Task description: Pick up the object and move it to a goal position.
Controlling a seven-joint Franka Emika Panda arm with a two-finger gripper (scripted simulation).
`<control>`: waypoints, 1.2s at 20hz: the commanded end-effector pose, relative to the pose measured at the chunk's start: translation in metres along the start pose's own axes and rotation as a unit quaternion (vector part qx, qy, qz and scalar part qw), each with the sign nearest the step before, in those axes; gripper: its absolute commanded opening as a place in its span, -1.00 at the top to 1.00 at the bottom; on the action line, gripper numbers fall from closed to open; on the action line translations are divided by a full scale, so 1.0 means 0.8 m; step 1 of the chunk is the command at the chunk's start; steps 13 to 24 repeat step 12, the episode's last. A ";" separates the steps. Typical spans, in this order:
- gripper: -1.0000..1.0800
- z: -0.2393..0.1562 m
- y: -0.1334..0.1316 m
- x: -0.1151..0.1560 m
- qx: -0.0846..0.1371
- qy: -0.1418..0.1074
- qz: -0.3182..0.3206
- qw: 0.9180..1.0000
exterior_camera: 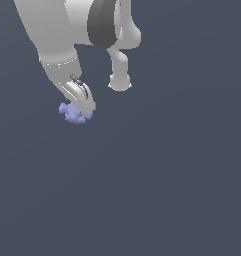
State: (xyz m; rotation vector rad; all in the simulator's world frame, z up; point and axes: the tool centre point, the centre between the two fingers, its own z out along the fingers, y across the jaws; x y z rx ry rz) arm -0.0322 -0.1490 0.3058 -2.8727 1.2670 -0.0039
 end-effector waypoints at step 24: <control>1.00 -0.039 0.013 0.033 -0.001 -0.001 -0.001 1.000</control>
